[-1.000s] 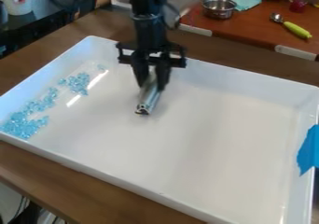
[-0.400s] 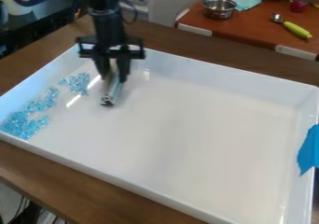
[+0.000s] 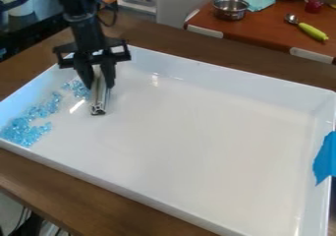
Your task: Sweep into pile
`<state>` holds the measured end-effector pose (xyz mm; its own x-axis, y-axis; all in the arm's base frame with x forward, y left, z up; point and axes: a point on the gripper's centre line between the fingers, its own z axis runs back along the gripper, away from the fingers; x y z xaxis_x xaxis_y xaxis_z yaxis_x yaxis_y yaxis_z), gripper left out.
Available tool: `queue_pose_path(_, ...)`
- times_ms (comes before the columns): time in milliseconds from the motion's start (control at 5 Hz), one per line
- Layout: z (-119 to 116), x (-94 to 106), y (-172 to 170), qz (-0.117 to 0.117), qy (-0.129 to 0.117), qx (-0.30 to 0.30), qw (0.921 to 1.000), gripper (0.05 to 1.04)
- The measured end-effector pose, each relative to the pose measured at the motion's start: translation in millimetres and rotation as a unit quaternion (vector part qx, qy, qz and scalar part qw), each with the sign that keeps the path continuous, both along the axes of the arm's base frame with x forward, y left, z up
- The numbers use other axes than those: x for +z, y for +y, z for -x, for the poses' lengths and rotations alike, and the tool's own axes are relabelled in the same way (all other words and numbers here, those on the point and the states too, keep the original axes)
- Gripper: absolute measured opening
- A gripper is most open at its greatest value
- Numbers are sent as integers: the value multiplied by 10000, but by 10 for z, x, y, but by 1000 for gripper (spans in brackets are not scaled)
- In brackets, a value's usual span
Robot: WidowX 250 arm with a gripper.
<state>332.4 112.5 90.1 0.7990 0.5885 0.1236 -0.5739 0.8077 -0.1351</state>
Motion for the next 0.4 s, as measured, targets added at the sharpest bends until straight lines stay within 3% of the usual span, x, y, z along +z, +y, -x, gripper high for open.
queue_pose_path(200,57,-5,50,380,88,1060,9936,372)
queue_pose_path(400,155,-27,85,642,289,1685,9832,372)
